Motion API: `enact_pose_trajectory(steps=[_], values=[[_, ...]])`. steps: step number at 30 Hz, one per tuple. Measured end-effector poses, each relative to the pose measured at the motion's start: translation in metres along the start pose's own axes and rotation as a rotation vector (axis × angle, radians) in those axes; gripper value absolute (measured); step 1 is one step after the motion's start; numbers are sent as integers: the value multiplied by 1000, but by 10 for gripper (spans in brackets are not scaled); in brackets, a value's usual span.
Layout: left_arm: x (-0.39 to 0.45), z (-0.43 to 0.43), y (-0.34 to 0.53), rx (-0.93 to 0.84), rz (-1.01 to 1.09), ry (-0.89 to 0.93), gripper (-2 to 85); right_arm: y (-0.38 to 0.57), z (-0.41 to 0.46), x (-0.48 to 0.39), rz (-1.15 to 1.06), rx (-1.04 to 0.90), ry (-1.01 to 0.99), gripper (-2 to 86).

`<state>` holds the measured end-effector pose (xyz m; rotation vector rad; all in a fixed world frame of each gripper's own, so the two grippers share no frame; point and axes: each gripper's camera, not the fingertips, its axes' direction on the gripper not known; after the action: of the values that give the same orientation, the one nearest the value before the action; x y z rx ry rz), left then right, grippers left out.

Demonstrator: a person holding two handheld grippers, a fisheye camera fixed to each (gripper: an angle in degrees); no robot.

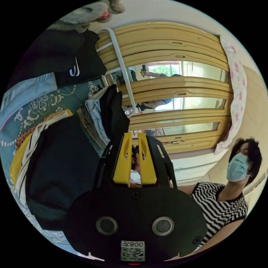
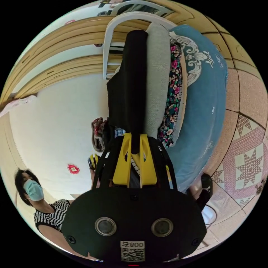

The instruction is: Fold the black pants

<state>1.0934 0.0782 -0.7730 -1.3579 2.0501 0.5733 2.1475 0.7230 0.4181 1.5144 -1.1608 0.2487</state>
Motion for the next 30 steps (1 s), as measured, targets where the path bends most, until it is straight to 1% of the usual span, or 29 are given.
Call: enact_pose_trajectory(steps=[4, 8, 10, 12, 15, 17, 19, 21, 23, 24, 26, 30], values=[[13, -17, 42, -43, -1, -26, 32, 6, -10, -10, 114, 145, -139, 76], [27, -43, 87, -34, -11, -51, 27, 32, -20, -41, 207, 242, -61, 103], [38, -54, 107, -14, 10, -66, 24, 44, -22, -61, 226, 238, -22, 106], [52, -66, 126, 11, 41, -94, 20, 56, -21, -88, 192, 228, 2, 103], [87, -82, 152, 59, 186, -216, 12, 64, -5, -149, 62, 147, 77, 98], [113, -85, 165, 58, 301, -430, 7, 58, 19, -205, -94, 68, 129, 95], [122, -80, 167, 37, 328, -536, 4, 46, 44, -248, -204, 0, 189, 94], [125, -72, 164, 0, 335, -568, 2, 32, 73, -290, -327, -67, 234, 94], [131, -61, 159, -1, 354, -598, 1, 7, 120, -340, -470, -164, 324, 94], [132, -58, 158, -4, 355, -601, 1, 1, 133, -351, -503, -189, 346, 94], [130, -46, 154, -3, 309, -614, 0, -26, 186, -387, -594, -285, 440, 95], [120, -34, 154, 4, 176, -580, 0, -57, 255, -428, -676, -390, 536, 101]])
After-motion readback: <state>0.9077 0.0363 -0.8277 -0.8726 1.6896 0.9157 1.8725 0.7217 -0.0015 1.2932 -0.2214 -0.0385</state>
